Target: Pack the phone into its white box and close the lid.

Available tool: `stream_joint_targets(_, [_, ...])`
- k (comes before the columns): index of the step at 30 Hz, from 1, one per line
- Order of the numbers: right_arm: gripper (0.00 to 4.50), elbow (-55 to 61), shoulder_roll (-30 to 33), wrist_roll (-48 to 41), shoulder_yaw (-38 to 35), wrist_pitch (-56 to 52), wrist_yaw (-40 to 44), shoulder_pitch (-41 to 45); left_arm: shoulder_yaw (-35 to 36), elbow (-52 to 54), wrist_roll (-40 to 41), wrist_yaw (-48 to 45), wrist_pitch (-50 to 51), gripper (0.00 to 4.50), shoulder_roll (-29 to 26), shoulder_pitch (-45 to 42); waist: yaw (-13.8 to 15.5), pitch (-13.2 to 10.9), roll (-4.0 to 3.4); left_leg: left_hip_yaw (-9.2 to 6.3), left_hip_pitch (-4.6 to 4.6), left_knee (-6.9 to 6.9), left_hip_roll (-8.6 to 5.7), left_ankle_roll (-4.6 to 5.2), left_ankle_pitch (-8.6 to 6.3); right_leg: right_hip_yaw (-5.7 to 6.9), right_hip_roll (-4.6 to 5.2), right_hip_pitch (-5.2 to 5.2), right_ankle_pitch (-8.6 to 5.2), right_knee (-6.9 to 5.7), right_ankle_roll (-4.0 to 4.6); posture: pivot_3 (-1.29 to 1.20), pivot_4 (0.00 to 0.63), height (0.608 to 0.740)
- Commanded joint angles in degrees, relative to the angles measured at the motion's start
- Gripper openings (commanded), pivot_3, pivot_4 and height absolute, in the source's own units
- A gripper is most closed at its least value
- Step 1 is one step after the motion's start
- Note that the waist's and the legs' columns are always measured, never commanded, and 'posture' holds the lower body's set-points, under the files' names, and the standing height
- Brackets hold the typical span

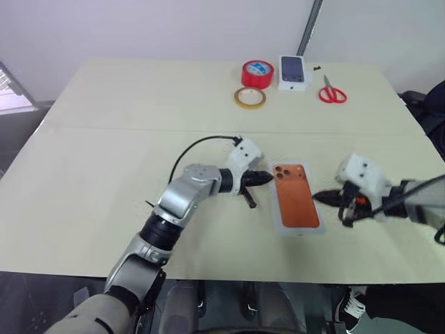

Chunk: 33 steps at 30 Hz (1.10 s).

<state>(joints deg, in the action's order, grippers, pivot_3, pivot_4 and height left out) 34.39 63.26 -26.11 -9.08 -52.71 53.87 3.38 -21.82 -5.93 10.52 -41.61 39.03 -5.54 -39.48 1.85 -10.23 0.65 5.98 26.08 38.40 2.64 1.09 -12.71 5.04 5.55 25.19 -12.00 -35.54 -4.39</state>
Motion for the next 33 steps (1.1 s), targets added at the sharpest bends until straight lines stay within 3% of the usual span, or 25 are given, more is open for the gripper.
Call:
stream_joint_targets(1, [0.05,2.6,-0.1,2.1,1.3,1.0,-2.8,-2.5,-2.9,-2.4,-3.2,0.8,-2.3,0.0,0.6,-1.8,0.2,0.0,0.0,0.01,-0.01,0.01,0.0,0.0,0.0,0.0,0.0,0.0,-0.03,0.0,0.06,0.0,0.15,0.73])
stream_joint_targets(7, [0.05,1.9,-0.3,3.4,2.7,1.0,-5.4,-3.9,-4.9,-3.8,-5.6,0.9,-1.8,0.0,0.6,-1.8,0.4,0.0,0.01,-0.01,-0.02,0.06,0.02,0.01,-0.01,0.0,0.0,-0.05,-0.08,0.0,0.15,0.0,0.15,0.73])
stream_joint_targets(12, [0.05,1.7,-0.5,2.6,1.6,1.4,-5.5,-3.1,-2.0,-2.7,-4.4,1.3,-1.4,0.0,0.5,-1.0,0.4,0.0,0.03,-0.02,-0.13,0.06,0.04,0.02,-0.02,0.0,0.0,-0.16,-0.09,0.02,0.16,0.0,0.15,0.73])
stream_joint_targets(17, [0.05,-5.6,-6.7,2.1,-2.6,4.6,-10.1,7.8,8.6,4.7,-0.1,3.3,-2.7,0.0,-2.9,1.0,-0.9,0.0,0.03,0.02,-0.18,0.03,0.07,0.03,-0.02,-0.01,-0.02,-0.09,-0.08,-0.05,0.17,0.0,0.15,0.73])
stream_joint_targets(22, [0.05,-15.2,-9.8,3.9,-2.5,10.8,-10.9,14.5,17.2,13.6,1.6,5.2,-2.2,0.0,-9.9,7.5,-1.1,0.0,0.03,0.0,-0.27,-0.04,0.06,0.02,-0.02,-0.01,-0.02,-0.11,-0.02,-0.21,-0.09,0.0,0.15,0.73])
stream_joint_targets(27, [0.05,-24.3,-11.9,4.9,-1.0,17.3,-9.0,18.0,23.7,19.9,1.5,7.9,-3.0,0.0,-16.6,15.3,-1.1,0.0,0.03,0.09,-0.44,-0.07,0.06,0.01,-0.01,-0.03,-0.01,-0.11,0.0,-0.39,-0.12,0.0,0.15,0.73])
stream_joint_targets(33, [0.05,-36.7,-13.7,4.0,0.2,22.2,-2.1,22.1,34.9,27.4,4.5,12.7,0.6,0.0,-19.9,23.3,-1.2,0.0,0.03,0.1,-0.48,-0.08,0.09,-0.02,-0.01,-0.06,0.05,-0.21,-0.08,-0.34,-0.02,0.0,0.15,0.73])
